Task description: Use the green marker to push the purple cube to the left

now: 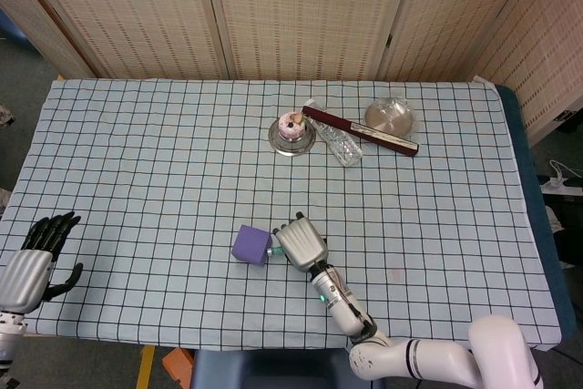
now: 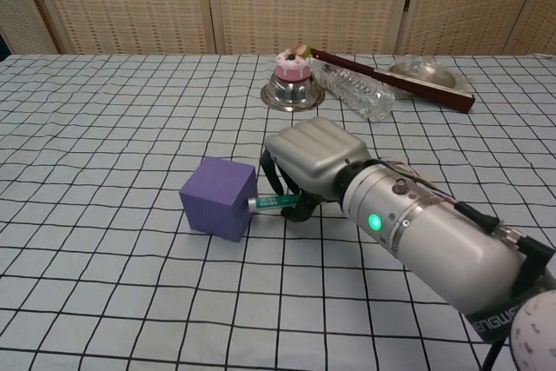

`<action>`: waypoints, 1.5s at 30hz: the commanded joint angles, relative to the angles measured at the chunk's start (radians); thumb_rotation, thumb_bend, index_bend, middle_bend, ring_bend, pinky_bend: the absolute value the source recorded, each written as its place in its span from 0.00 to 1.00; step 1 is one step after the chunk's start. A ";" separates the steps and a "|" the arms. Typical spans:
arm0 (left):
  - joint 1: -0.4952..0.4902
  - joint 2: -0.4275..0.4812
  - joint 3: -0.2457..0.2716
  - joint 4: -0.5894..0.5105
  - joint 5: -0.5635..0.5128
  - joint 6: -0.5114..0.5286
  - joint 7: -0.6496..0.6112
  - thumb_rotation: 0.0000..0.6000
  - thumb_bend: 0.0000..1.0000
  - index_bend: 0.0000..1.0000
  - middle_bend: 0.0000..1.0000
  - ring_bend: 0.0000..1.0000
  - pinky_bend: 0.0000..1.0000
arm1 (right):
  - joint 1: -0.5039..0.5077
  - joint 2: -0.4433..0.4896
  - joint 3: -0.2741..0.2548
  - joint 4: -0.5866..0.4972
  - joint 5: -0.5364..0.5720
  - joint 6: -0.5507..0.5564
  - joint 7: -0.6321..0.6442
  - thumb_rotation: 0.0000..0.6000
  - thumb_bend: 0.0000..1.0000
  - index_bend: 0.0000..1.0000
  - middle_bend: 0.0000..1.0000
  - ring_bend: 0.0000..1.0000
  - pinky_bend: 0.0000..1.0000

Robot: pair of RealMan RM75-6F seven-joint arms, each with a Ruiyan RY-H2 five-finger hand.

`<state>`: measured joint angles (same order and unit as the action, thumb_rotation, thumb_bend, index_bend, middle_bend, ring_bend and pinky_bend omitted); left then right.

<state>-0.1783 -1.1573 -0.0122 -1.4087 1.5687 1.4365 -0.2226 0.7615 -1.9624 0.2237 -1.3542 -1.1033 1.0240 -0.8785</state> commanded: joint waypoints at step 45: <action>-0.005 0.014 0.008 0.017 -0.002 -0.016 -0.067 1.00 0.44 0.00 0.00 0.00 0.04 | 0.381 -0.307 0.217 0.397 0.146 -0.114 0.047 1.00 0.39 0.84 0.76 0.58 0.38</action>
<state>-0.1832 -1.1431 -0.0041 -1.3919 1.5666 1.4203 -0.2892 1.1280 -2.2668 0.4360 -0.9634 -0.9668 0.9145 -0.8327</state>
